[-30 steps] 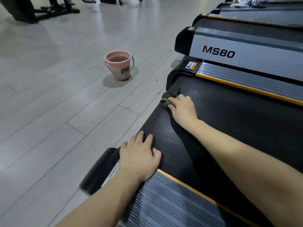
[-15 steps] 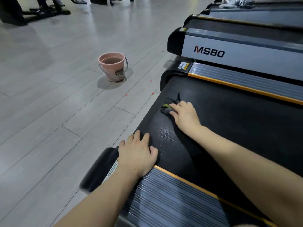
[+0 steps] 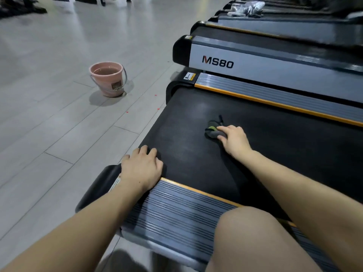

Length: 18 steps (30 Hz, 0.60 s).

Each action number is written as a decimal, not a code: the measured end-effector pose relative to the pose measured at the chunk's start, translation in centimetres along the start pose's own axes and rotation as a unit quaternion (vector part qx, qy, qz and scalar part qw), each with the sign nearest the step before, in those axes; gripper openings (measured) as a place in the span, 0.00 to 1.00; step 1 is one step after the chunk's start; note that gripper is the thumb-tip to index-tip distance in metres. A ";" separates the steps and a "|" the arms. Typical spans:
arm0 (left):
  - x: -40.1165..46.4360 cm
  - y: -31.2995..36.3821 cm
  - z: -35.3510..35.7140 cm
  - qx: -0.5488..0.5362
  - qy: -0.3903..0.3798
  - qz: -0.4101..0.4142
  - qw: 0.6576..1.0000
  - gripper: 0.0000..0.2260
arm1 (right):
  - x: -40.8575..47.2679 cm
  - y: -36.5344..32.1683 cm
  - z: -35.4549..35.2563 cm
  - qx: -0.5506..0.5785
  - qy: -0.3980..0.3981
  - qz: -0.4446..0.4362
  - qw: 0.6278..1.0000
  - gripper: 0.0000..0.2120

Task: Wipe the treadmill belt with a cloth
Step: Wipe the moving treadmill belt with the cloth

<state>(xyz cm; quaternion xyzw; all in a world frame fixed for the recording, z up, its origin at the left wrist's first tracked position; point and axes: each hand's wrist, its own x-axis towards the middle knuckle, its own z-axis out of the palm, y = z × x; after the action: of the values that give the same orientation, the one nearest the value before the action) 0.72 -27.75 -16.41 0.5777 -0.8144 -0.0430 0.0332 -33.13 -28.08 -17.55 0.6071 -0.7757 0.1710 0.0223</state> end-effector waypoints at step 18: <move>-0.8 12.1 3.0 -0.095 0.058 0.158 0.981 0.19 | -2.7 8.7 -2.1 -0.058 -0.028 -0.089 0.994 0.16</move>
<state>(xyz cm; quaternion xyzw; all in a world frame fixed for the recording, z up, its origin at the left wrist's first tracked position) -10.71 -22.86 -18.07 0.4370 -0.8845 -0.0810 0.1415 -41.08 -23.20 -18.26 0.6758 -0.7277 0.1058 0.0506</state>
